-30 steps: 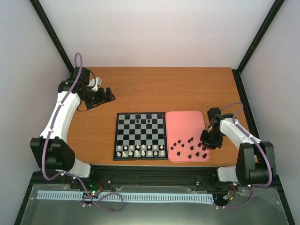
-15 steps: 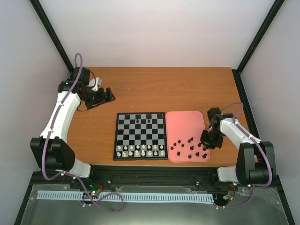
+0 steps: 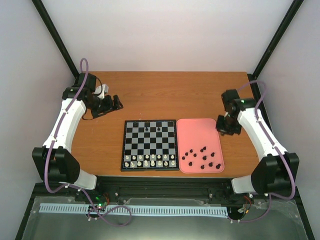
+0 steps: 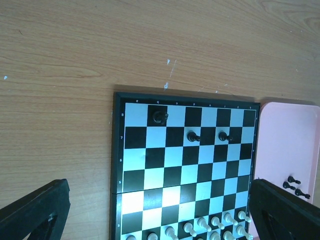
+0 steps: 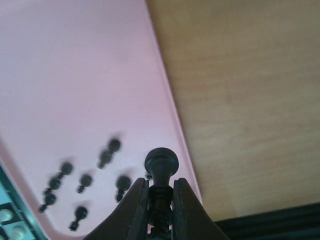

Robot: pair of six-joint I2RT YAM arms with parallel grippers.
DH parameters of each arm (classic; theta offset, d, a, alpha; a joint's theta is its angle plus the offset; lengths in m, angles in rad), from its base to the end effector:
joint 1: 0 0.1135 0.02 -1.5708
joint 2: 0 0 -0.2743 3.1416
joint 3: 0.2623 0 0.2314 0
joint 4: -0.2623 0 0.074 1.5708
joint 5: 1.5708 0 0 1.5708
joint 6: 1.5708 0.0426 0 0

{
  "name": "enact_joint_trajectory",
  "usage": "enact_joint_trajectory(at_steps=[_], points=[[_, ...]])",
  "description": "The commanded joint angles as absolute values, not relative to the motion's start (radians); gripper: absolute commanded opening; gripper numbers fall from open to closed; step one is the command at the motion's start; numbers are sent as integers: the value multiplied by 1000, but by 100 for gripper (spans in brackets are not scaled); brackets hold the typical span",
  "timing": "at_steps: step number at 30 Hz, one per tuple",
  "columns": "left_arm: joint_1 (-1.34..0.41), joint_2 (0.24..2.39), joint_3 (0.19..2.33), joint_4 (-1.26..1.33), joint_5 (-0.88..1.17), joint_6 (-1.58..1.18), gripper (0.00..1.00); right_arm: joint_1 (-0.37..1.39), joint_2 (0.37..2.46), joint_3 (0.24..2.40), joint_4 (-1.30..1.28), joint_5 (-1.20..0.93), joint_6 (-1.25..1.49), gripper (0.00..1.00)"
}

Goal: Set up the chess pieces on the board
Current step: Place the chess piece on the chessboard.

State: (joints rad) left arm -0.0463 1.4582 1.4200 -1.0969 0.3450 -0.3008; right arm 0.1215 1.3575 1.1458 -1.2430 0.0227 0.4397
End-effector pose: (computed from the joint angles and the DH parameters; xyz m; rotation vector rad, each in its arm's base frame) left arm 0.2620 -0.0266 0.3341 -0.2408 2.7082 -0.5701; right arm 0.2051 0.0241 0.2775 0.4810 2.9852 0.0157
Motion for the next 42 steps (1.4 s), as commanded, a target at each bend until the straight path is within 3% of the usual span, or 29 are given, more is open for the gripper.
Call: enact_joint_trajectory(at_steps=[1,17,28,42], points=[[-49,1430,1434,-1094,355,-313,100,225,1473,1364,-1327,94,401,3],[-50,1418,1456,-1127,285,-311,100,595,2162,2262,-1361,5,330,3],[-49,1411,1442,-1140,265,-307,100,720,2301,2320,-1286,-52,258,3],[-50,1413,1427,-1137,264,-304,100,756,2409,2364,-1295,-113,242,3]])
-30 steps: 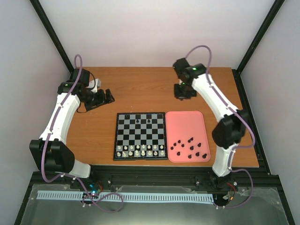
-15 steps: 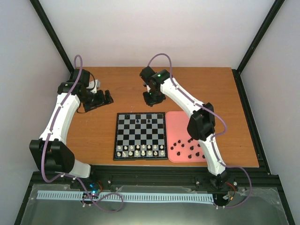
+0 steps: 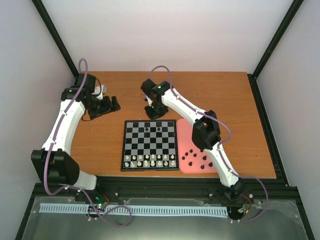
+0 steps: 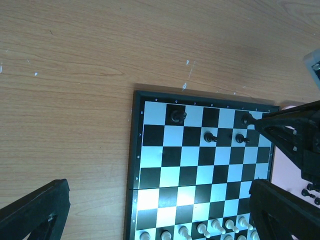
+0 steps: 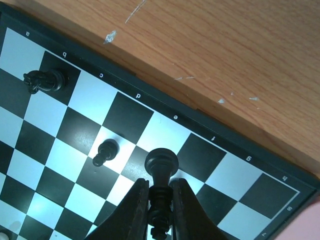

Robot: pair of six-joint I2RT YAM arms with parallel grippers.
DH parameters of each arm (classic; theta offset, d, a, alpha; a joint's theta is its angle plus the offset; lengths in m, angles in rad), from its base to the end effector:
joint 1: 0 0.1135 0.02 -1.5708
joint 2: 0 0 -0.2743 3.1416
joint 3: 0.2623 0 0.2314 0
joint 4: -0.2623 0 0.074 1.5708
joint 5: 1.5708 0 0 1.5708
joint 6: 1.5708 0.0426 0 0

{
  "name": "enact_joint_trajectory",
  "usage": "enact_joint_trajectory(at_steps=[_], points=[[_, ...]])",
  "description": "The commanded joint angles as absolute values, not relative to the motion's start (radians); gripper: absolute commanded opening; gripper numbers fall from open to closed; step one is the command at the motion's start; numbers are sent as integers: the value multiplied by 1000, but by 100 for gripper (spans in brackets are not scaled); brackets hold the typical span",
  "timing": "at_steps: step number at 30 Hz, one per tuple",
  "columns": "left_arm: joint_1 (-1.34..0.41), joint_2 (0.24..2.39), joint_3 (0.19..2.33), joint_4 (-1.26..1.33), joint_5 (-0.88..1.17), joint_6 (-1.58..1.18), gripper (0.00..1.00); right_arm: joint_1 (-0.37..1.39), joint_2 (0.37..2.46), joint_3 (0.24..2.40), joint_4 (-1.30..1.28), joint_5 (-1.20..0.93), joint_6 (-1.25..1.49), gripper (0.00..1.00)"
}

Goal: Set up the chess pieces on the board
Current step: Place the chess piece on the chessboard.

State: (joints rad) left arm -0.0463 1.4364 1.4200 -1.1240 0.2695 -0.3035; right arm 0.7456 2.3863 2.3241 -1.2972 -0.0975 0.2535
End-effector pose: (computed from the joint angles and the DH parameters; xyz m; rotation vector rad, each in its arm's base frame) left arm 0.2549 -0.0232 0.3371 -0.2696 2.7152 -0.4679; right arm 0.3432 0.3225 0.2337 -0.7432 2.8960 0.2800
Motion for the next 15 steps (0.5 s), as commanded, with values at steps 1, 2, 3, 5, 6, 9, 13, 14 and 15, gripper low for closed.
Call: enact_joint_trajectory(at_steps=[1,2,3,5,6,9,13,14,15], points=[[-50,1414,1426,-1137,264,-303,100,758,2416,2370,-1297,-115,240,3],[-50,1416,1425,-1135,265,-304,100,758,2425,2377,-1302,-116,238,3],[-50,1415,1424,-1135,265,-304,100,758,2434,2388,-1309,-118,237,3],[-50,1417,1422,-1134,268,-304,100,760,2452,2403,-1324,-116,233,3],[-50,1419,1421,-1134,268,-304,100,762,2457,2405,-1329,-112,232,3],[-50,1419,1420,-1131,269,-303,100,764,2467,2406,-1331,-104,234,3],[-49,1425,1420,-1129,273,-302,100,765,2488,2415,-1337,-100,238,3],[-49,1426,1418,-1129,273,-302,100,765,2493,2422,-1341,-99,238,3],[-49,1428,1418,-1129,273,-302,100,765,2501,2428,-1346,-99,236,3]])
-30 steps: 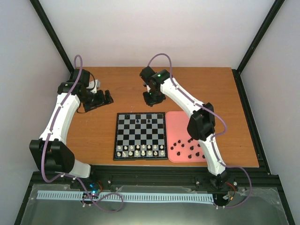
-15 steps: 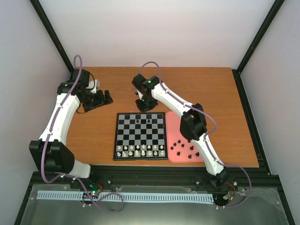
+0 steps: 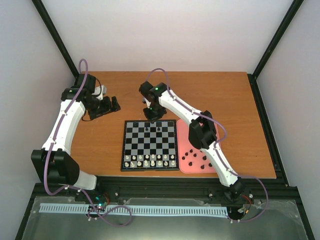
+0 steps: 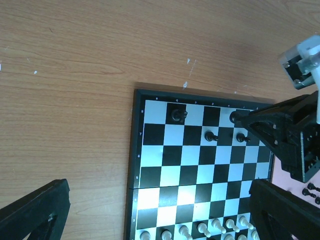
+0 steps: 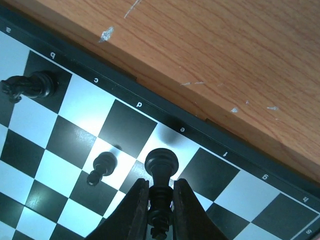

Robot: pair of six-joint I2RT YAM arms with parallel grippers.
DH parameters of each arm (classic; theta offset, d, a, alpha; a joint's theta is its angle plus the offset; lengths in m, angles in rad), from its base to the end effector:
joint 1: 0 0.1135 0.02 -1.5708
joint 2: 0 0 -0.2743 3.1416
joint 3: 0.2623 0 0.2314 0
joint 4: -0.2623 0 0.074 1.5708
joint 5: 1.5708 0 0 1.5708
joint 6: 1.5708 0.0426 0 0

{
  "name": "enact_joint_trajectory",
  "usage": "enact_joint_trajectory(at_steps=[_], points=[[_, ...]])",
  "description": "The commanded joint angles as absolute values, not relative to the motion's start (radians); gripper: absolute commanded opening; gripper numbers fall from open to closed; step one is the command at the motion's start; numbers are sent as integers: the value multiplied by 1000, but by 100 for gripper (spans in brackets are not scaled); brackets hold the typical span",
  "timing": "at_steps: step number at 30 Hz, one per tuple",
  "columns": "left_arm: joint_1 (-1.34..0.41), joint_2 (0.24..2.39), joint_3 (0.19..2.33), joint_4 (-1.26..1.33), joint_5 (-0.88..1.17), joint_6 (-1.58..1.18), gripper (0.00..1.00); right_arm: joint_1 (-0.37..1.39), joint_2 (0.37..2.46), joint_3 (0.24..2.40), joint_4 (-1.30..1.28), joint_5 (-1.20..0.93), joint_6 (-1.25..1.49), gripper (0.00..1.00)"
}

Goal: Set up the chess pieces on the board
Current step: Place the chess piece on the chessboard.

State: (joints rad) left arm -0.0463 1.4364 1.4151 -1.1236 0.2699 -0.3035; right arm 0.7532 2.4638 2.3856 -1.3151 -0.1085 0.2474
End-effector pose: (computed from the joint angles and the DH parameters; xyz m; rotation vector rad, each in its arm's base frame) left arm 0.2547 -0.0232 0.3358 -0.2708 2.7196 -0.4681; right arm 0.3482 0.3328 0.2133 -0.7712 2.9258 0.2733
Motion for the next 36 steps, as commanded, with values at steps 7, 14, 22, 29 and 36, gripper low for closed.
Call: enact_joint_trajectory(at_steps=[7,14,22,29,36], points=[[-49,1439,1423,-1126,282,-301,100,765,2524,2452,-1357,-84,239,3],[-50,1445,1416,-1121,285,-301,100,765,2544,2458,-1371,-87,238,3],[-49,1450,1419,-1120,293,-302,100,765,2554,2458,-1379,-91,235,6],[-50,1450,1420,-1121,294,-301,100,765,2550,2458,-1376,-105,225,25],[-49,1448,1418,-1121,289,-301,100,765,2528,2457,-1364,-118,207,38]])
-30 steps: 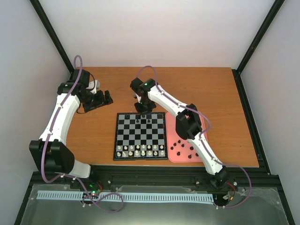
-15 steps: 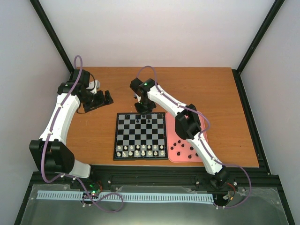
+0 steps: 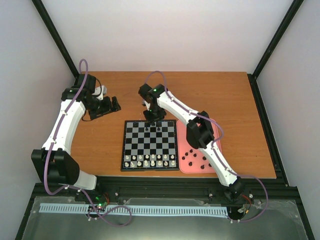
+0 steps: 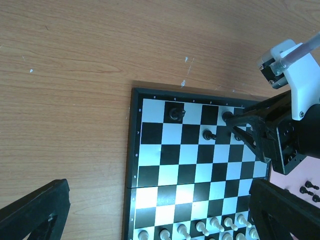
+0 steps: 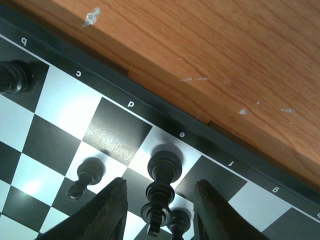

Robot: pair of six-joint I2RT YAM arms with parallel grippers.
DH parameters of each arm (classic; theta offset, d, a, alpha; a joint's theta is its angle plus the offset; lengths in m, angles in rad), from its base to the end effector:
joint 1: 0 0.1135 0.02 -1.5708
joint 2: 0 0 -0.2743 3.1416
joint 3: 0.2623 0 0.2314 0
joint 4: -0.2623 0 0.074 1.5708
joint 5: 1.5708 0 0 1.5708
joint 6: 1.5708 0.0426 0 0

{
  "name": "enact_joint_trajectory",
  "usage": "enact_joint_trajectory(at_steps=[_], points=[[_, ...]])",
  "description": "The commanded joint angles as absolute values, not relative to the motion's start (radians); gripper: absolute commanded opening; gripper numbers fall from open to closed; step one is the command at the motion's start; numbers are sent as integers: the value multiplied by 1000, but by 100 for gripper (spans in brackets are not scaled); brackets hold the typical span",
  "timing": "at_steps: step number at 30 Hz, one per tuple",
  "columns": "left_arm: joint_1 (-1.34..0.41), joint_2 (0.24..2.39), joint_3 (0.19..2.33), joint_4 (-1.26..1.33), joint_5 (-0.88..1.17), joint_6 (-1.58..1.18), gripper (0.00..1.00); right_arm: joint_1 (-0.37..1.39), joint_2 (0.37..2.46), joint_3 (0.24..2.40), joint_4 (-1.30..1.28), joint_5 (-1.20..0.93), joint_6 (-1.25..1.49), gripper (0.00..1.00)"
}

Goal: Set up the chess pieces on the board
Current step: Place the chess piece on the chessboard, then pick up the chess piece from the storage box.

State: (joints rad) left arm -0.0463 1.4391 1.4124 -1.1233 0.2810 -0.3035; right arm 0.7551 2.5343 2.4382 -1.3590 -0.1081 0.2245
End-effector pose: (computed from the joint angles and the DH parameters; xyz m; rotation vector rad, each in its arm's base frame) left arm 0.2551 -0.0236 0.3345 -0.2690 2.7245 -0.4828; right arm 0.3514 0.3370 0.1927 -0.8173 2.9714 0.2311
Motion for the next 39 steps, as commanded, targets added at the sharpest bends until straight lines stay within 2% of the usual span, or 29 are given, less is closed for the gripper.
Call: enact_joint_trajectory(at_steps=[1,10,16,21,26,30,34,39], points=[[-49,1446,1418,-1121,288,-300,100,765,2523,2457,-1361,-118,206,41],[-50,1444,1419,-1124,282,-297,100,765,2415,2468,-1343,-140,183,62],[-50,1442,1423,-1127,280,-296,100,763,2264,2411,-1404,-76,190,63],[-49,1442,1425,-1129,273,-299,100,709,1974,2065,-1339,20,277,68],[-49,1438,1430,-1131,283,-301,100,536,1648,1611,-1323,81,431,65],[-49,1441,1421,-1121,304,-305,100,397,1432,1275,-1327,49,518,63],[-49,1440,1405,-1111,332,-311,100,309,1253,1053,-1344,41,577,62],[-50,1443,1396,-1102,352,-317,100,186,1131,844,-1287,-54,615,59]])
